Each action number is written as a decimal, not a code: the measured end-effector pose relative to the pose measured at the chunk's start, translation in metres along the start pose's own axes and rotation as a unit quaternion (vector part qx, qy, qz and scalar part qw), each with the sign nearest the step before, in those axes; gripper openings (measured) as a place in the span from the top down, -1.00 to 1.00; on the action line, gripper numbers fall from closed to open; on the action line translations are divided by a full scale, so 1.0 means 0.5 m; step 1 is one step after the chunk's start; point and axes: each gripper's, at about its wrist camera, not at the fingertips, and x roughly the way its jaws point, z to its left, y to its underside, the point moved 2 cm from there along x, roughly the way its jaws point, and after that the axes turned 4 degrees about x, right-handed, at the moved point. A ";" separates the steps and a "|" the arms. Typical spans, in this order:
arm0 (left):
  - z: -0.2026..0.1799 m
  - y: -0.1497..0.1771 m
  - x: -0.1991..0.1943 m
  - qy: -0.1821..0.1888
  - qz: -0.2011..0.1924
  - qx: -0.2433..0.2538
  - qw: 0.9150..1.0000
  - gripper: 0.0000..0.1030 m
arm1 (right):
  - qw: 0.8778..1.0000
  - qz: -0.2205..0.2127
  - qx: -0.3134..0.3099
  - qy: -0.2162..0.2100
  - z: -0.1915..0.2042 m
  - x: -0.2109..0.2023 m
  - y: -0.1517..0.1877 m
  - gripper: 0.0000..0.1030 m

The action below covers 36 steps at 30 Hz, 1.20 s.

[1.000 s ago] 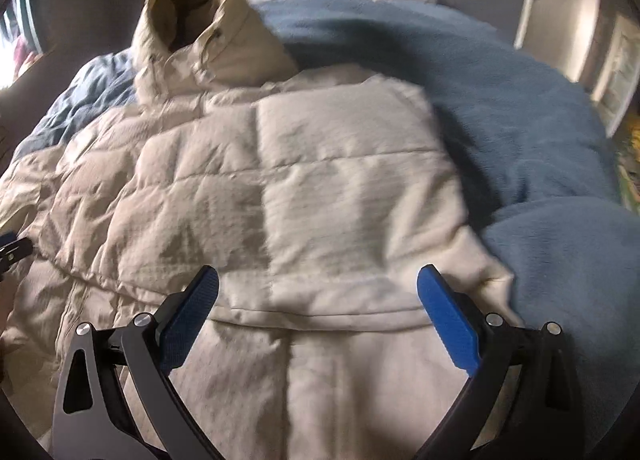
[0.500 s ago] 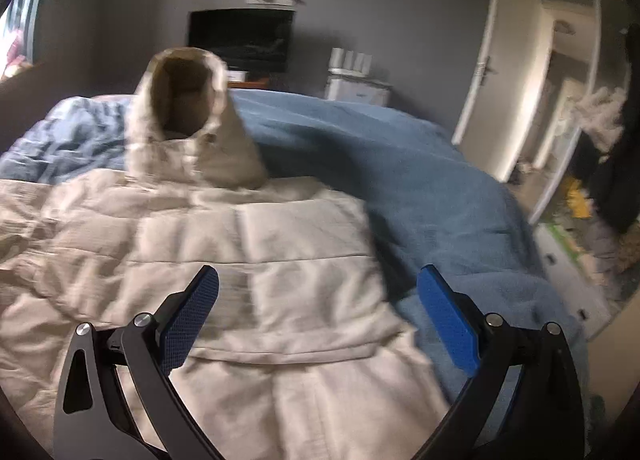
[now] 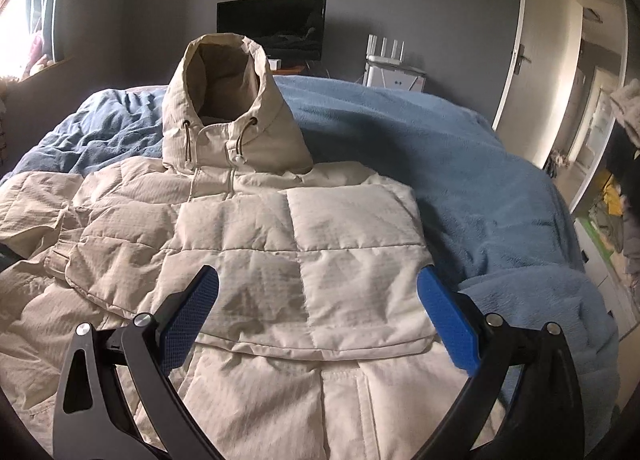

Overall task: Fold large clothes
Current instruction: 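Move the left tool to the other sleeve and grasp it, then fold the sleeve over the jacket body with the left tool, release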

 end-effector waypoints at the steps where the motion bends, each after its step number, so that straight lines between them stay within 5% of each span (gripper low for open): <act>1: 0.008 -0.004 0.005 0.001 -0.004 -0.008 1.000 -0.87 | 1.000 0.005 0.003 -0.004 0.000 0.007 0.001 -0.85; 15: 0.106 -0.048 0.040 0.002 -0.068 -0.094 0.993 -0.81 | 0.998 0.029 -0.039 -0.033 0.048 0.044 0.017 -0.85; 19: 0.106 -0.047 0.017 0.020 -0.100 -0.094 0.990 -0.18 | 0.998 0.029 -0.045 -0.037 0.054 0.043 0.020 -0.85; 22: 0.110 -0.048 -0.011 0.044 -0.125 -0.102 0.986 0.64 | 0.998 0.027 -0.047 -0.040 0.056 0.041 0.020 -0.85; 29: 0.001 -0.055 -0.115 0.055 -0.185 0.001 0.981 0.83 | 0.997 0.022 -0.058 -0.048 0.065 0.038 0.021 -0.85; 36: -0.212 -0.015 -0.217 0.097 -0.212 0.156 0.960 0.84 | 0.999 0.004 -0.046 -0.024 0.046 0.033 0.011 -0.85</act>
